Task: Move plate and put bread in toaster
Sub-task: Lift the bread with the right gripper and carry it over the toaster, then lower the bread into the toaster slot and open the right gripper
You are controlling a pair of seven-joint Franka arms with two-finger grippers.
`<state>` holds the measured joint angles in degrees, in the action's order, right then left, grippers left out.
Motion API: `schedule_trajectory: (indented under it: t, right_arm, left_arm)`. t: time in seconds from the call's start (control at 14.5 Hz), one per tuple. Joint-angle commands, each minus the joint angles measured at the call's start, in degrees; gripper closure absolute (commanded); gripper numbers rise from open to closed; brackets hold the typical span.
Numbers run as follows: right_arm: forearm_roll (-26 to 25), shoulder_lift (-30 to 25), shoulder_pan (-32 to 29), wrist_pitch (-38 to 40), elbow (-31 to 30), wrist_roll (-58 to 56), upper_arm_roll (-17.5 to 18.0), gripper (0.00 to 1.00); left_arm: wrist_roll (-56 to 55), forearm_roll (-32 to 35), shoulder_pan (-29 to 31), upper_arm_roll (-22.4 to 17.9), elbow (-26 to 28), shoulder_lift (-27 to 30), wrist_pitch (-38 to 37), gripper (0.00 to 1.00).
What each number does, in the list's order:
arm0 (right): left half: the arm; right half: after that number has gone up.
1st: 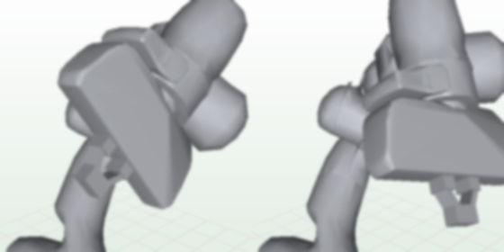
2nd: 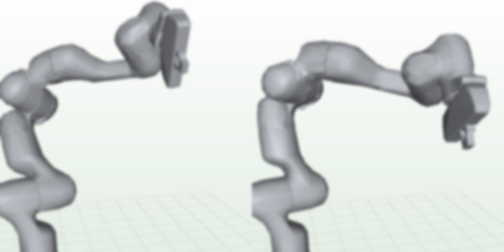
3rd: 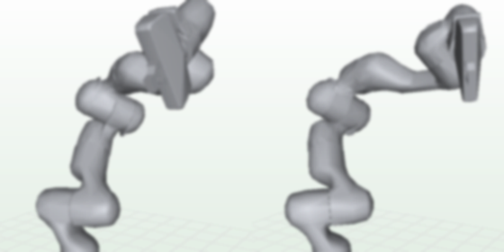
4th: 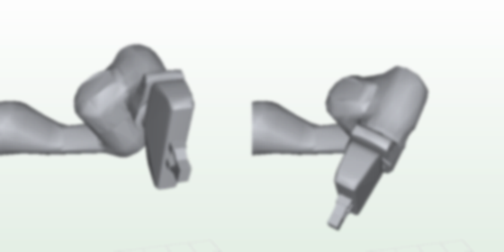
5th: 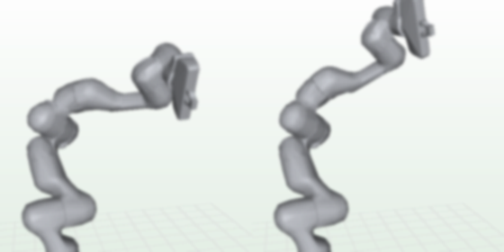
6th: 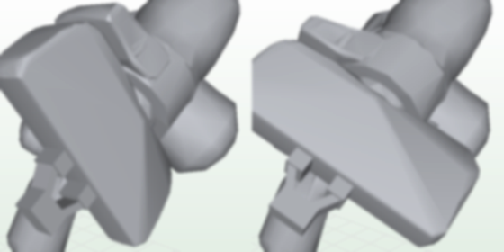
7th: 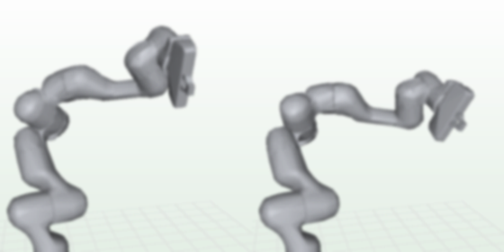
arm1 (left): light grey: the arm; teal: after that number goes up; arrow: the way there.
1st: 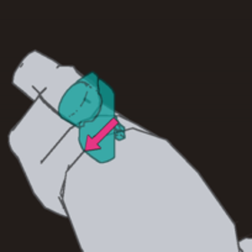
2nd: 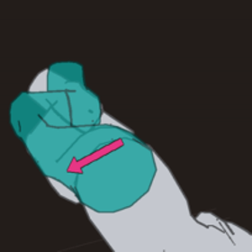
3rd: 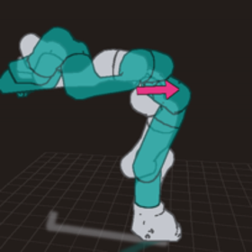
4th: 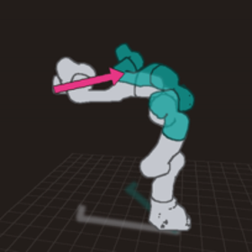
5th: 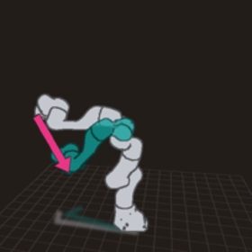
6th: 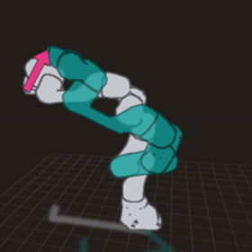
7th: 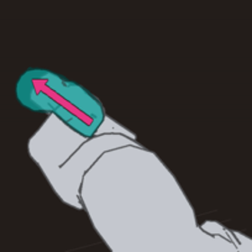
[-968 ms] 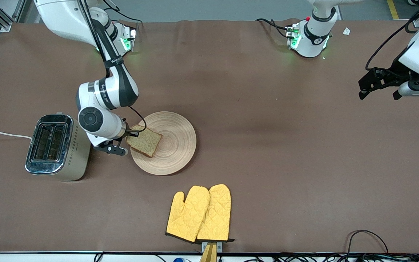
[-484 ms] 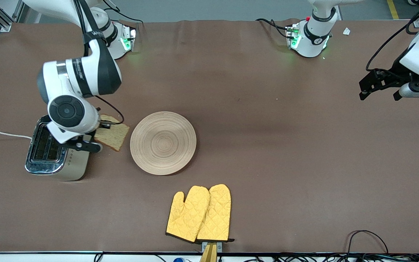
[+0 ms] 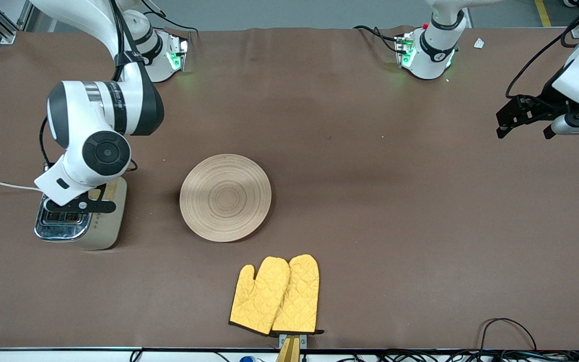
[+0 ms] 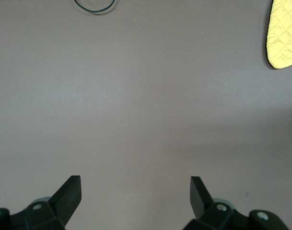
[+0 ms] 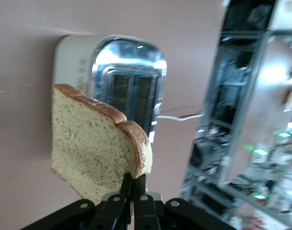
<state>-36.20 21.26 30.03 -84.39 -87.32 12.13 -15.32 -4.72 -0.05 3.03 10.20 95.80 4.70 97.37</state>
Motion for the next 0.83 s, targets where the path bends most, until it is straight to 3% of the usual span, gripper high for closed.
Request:
schedule_trajectory:
  t: [0.0,0.76]
  right_arm:
    - [-6.9,0.4,-0.6,0.4,-0.2,-2.4,0.5,1.00]
    - [-11.3,5.0,-4.5,-1.0,-1.4,-2.7,0.4,0.99]
  left_arm:
    - [0.3,-0.7,0.0,-0.1,-0.9,-0.2,-0.2,0.00]
    - [0.4,-0.7,0.0,-0.1,-0.8,-0.2,-0.2,0.00]
